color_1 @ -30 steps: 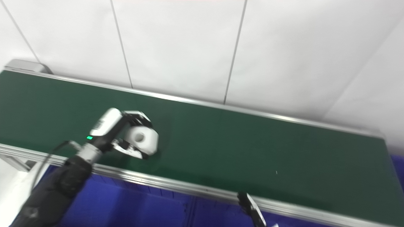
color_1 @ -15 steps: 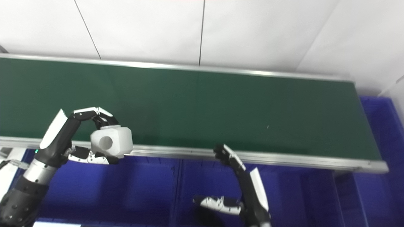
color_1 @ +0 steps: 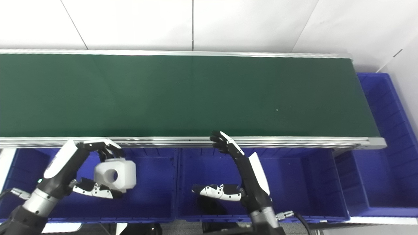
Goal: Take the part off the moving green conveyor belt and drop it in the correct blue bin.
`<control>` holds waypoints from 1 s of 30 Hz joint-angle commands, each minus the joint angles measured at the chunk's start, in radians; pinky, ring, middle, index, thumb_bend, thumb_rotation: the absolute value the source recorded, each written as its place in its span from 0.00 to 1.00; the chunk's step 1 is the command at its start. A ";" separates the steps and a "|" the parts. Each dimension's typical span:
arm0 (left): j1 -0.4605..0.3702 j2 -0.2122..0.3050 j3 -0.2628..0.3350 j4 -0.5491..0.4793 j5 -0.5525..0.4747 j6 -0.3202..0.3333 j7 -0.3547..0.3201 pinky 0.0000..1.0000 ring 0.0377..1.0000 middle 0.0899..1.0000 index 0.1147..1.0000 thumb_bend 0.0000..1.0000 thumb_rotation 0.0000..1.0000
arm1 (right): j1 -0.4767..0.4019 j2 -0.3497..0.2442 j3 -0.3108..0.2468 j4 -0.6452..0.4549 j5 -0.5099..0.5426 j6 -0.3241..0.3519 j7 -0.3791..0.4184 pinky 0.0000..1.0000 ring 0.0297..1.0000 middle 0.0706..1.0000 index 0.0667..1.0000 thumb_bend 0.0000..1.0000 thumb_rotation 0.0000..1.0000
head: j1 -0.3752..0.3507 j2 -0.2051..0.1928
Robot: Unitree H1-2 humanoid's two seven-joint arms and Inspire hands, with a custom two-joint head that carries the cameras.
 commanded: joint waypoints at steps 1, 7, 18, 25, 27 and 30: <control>-0.018 0.012 -0.002 -0.013 0.012 0.018 -0.026 0.43 0.39 0.46 0.46 0.50 0.00 | 0.009 0.007 0.002 -0.030 0.003 0.008 0.003 0.81 0.81 0.82 0.86 0.81 0.19 | 0.009 -0.006; -0.018 0.000 -0.012 -0.059 0.079 0.240 -0.133 0.61 0.68 0.72 0.61 0.57 0.02 | 0.019 0.000 0.001 -0.025 0.006 -0.002 0.001 0.81 0.82 0.82 0.86 0.80 0.18 | 0.053 -0.028; -0.021 -0.007 -0.029 -0.066 0.074 0.322 -0.180 0.82 0.92 0.97 0.96 0.69 0.27 | 0.021 -0.006 0.003 -0.010 -0.040 0.008 0.000 0.79 0.82 0.83 0.86 0.81 0.19 | 0.089 -0.080; 0.003 -0.035 -0.004 -0.025 -0.263 0.164 -0.200 0.92 0.97 1.00 1.00 0.76 0.37 | 0.014 -0.019 0.001 0.008 -0.056 0.022 0.012 0.77 0.84 0.86 0.87 0.82 0.20 | 0.081 -0.119; 0.017 -0.061 -0.001 -0.003 -0.345 0.074 -0.193 0.94 0.98 1.00 1.00 0.78 0.34 | 0.014 -0.020 0.001 0.014 -0.061 0.022 0.011 0.77 0.83 0.86 0.87 0.82 0.19 | 0.077 -0.129; 0.035 -0.102 -0.004 0.030 -0.397 -0.029 -0.182 0.93 0.97 0.99 0.99 0.80 0.24 | 0.016 -0.022 0.001 0.024 -0.051 0.019 0.013 0.77 0.83 0.86 0.88 0.82 0.18 | 0.074 -0.144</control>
